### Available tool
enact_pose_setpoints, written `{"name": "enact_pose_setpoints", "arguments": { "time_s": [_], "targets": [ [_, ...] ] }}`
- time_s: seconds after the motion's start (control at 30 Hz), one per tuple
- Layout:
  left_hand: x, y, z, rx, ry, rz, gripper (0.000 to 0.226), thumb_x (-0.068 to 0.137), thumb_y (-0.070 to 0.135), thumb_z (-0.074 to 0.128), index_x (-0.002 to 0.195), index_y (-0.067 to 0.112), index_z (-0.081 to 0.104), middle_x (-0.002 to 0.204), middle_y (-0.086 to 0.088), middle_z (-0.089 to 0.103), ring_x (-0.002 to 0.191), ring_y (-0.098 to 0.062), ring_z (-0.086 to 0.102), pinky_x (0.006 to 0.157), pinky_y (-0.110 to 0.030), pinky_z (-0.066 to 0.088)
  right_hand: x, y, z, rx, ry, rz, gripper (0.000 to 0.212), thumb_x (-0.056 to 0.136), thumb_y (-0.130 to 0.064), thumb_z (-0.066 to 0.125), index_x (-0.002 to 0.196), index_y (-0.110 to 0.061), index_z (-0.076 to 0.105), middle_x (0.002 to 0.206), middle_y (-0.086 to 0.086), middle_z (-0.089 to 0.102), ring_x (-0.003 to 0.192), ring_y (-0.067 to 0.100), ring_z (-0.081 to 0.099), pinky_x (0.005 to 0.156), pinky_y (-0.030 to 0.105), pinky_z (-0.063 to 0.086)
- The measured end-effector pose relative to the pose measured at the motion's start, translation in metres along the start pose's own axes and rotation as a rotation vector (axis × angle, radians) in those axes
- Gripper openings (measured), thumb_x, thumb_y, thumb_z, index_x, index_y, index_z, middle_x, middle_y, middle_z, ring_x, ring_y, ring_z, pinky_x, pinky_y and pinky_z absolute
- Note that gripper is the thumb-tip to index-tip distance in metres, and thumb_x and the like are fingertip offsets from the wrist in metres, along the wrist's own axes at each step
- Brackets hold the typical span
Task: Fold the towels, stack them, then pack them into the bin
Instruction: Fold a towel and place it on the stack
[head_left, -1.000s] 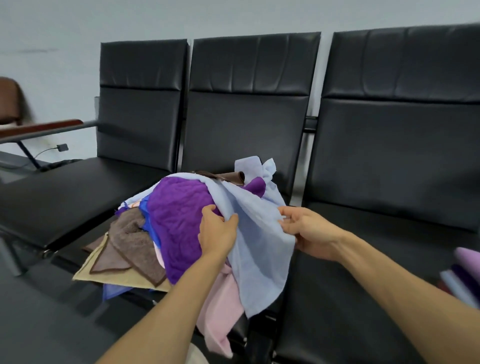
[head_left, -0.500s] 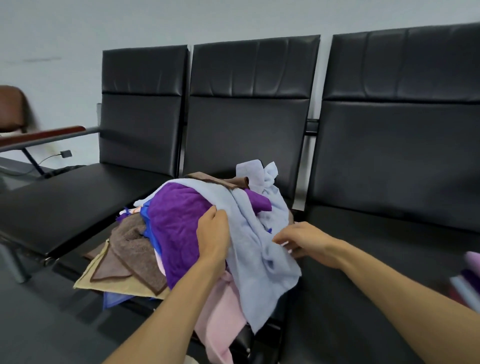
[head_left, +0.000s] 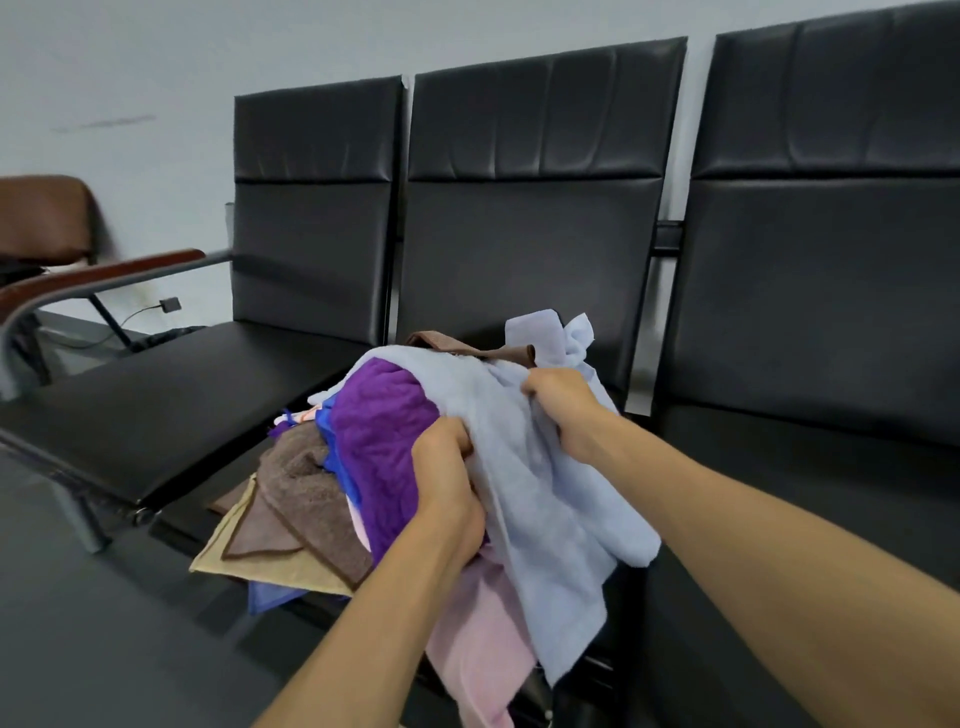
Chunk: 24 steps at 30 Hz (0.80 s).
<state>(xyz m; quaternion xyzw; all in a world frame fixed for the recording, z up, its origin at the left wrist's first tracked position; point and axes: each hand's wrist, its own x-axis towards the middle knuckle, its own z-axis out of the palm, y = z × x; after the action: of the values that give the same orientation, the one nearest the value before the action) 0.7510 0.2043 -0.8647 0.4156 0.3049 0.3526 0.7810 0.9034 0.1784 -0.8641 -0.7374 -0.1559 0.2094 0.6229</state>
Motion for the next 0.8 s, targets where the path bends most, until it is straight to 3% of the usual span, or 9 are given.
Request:
{"name": "enact_pose_setpoints", "arguments": {
  "time_s": [0.07,0.17,0.27,0.3,0.43,0.5,0.6,0.7,0.8],
  "targets": [
    [-0.001,0.006,0.002,-0.114,-0.040,-0.017,0.042,0.093,0.013,0.042,0.052,0.015,0.047,0.050,0.001,0.048,0.053,-0.012,0.047,0.066,-0.027,0.042,0.001,-0.006,-0.009,0.088,-0.037,0.017,0.053,0.040,-0.034,0.070,0.091,-0.019,0.059,0.084,-0.002,0.071,0.073,0.013,0.069,0.074,0.037,0.058],
    [0.004,0.016,-0.002,-0.243,-0.123,-0.059,0.029,0.098,0.029,0.045,0.077,0.016,0.061,0.068,0.000,0.064,0.068,-0.015,0.061,0.061,-0.026,0.050,-0.018,-0.028,-0.014,0.235,-0.237,-0.085,0.032,0.064,-0.017,0.075,0.083,-0.009,0.050,0.085,0.001,0.058,0.065,0.017,0.059,0.062,0.021,0.050],
    [0.005,0.021,-0.011,-0.304,-0.218,-0.172,0.030,0.094,0.029,0.054,0.114,0.008,0.064,0.114,-0.012,0.068,0.106,-0.026,0.064,0.093,-0.039,0.050,-0.034,-0.041,-0.027,0.648,-0.440,-0.054,0.042,0.066,-0.003,0.061,0.105,0.005,0.050,0.104,0.012,0.053,0.098,0.029,0.062,0.072,0.028,0.052],
    [0.004,0.022,-0.013,-0.341,-0.241,-0.203,0.033,0.092,0.024,0.056,0.120,0.008,0.063,0.122,-0.015,0.065,0.114,-0.029,0.061,0.102,-0.042,0.045,-0.040,-0.042,-0.031,0.700,-0.483,-0.007,0.050,0.067,-0.004,0.054,0.114,0.010,0.049,0.113,0.017,0.054,0.115,0.031,0.059,0.078,0.034,0.053],
    [0.000,0.026,-0.018,-0.480,-0.348,-0.226,0.049,0.081,0.013,0.052,0.126,-0.005,0.057,0.131,-0.019,0.057,0.126,-0.033,0.052,0.109,-0.042,0.038,-0.056,-0.039,-0.033,0.632,-0.517,0.143,0.040,0.089,-0.029,0.053,0.121,-0.005,0.054,0.123,0.016,0.060,0.107,0.030,0.063,0.083,0.037,0.054],
    [-0.003,0.029,-0.022,-0.550,-0.357,-0.167,0.048,0.081,0.012,0.046,0.124,-0.004,0.058,0.128,-0.018,0.059,0.120,-0.034,0.057,0.106,-0.043,0.040,-0.053,-0.042,-0.034,0.573,-0.477,0.159,0.055,0.085,-0.035,0.067,0.131,-0.008,0.054,0.124,0.016,0.063,0.108,0.028,0.065,0.082,0.037,0.055],
    [-0.009,0.033,-0.022,-0.584,-0.376,-0.106,0.044,0.088,0.029,0.048,0.120,0.003,0.064,0.120,-0.017,0.066,0.109,-0.033,0.063,0.101,-0.043,0.043,-0.048,-0.044,-0.033,0.475,-0.426,0.183,0.039,0.079,-0.018,0.070,0.117,-0.010,0.063,0.115,0.010,0.066,0.101,0.025,0.066,0.091,0.036,0.052],
    [0.003,0.033,-0.022,-0.487,-0.194,-0.131,0.051,0.090,0.053,0.048,0.117,0.011,0.060,0.106,-0.011,0.067,0.097,-0.024,0.064,0.086,-0.040,0.049,-0.047,-0.029,-0.025,0.207,-0.417,0.275,0.012,0.078,-0.005,0.063,0.086,-0.011,0.068,0.101,0.010,0.070,0.100,0.028,0.065,0.101,0.043,0.045],
    [0.015,0.029,-0.026,-0.314,-0.050,-0.176,0.044,0.098,0.041,0.046,0.125,0.008,0.053,0.094,-0.006,0.061,0.081,-0.021,0.061,0.068,-0.035,0.050,-0.042,-0.026,-0.017,0.111,-0.384,0.304,0.023,0.077,0.006,0.054,0.084,-0.012,0.068,0.113,0.014,0.067,0.110,0.034,0.059,0.101,0.046,0.043]
  ]
}}
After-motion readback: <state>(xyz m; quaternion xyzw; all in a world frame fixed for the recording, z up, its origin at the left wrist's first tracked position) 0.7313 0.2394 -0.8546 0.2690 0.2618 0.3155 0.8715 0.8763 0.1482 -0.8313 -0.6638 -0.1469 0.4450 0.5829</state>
